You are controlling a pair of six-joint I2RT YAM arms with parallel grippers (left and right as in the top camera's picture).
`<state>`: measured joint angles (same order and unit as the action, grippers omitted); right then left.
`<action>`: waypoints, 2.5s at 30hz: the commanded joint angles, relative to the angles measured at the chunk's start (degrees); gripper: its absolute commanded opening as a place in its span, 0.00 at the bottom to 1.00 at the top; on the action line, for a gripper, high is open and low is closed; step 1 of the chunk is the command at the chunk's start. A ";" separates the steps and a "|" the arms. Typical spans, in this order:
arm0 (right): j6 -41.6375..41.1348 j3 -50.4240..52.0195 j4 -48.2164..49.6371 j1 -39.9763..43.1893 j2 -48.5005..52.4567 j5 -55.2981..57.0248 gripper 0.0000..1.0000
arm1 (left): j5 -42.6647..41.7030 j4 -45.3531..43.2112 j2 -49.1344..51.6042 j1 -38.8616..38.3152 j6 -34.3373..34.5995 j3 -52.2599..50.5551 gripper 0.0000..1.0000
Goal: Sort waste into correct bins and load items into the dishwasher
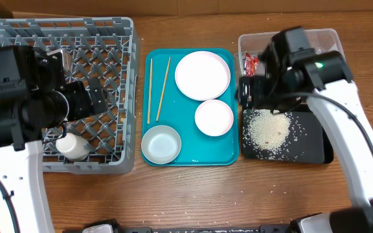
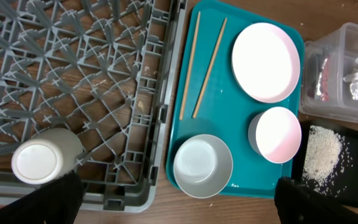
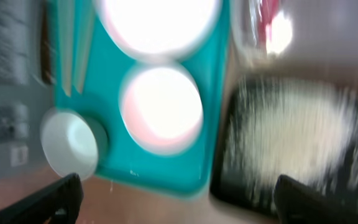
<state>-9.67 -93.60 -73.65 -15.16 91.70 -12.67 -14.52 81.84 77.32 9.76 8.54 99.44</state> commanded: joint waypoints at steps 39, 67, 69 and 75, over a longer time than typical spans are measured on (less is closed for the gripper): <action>25.97 80.94 58.21 11.17 -87.36 -8.04 1.00 | -0.09 0.00 10.16 -0.20 -1.25 0.79 1.00; 25.99 93.13 70.51 10.69 -91.32 -8.00 1.00 | -0.11 0.00 10.16 -0.20 -1.27 0.79 1.00; 25.99 93.13 70.51 10.69 -91.32 -8.00 1.00 | -0.09 0.00 10.16 -0.20 -1.25 0.79 1.00; 25.99 93.13 70.51 10.69 -91.32 -8.00 1.00 | -4.13 0.00 10.16 -0.20 4.35 0.79 1.00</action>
<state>16.53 -1.06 -3.27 -4.21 0.80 -20.60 -14.63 81.76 87.29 9.76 8.88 99.44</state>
